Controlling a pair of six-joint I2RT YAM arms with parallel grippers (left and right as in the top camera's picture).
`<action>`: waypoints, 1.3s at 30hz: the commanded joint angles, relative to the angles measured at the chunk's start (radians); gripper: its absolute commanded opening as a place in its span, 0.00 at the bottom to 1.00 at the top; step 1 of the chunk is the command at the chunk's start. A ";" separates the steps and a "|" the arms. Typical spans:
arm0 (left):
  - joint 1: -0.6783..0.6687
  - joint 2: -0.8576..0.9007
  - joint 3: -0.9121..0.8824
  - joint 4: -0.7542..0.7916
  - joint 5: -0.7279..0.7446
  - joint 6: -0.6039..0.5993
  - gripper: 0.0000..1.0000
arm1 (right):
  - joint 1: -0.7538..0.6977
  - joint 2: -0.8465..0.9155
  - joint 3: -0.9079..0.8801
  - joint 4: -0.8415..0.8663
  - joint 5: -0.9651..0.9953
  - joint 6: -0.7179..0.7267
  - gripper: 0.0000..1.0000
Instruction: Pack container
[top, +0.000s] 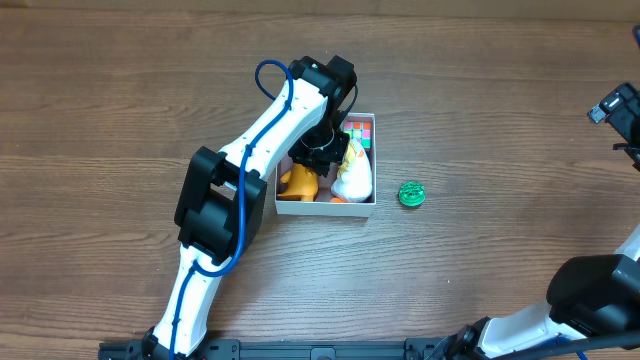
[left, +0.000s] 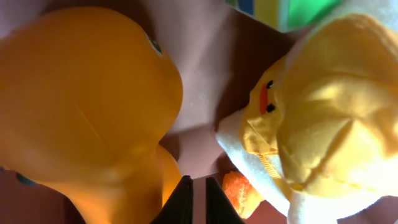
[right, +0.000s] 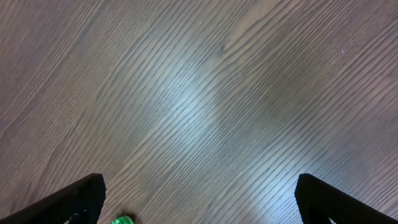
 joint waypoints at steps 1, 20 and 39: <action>0.000 0.021 -0.003 0.000 -0.064 -0.008 0.12 | -0.001 -0.005 0.001 0.003 0.005 0.004 1.00; 0.002 0.021 -0.003 -0.043 -0.243 -0.059 0.12 | -0.001 -0.005 0.001 0.003 0.005 0.004 1.00; 0.006 0.021 -0.003 -0.031 -0.203 -0.078 0.04 | -0.001 -0.005 0.001 0.002 0.005 0.004 1.00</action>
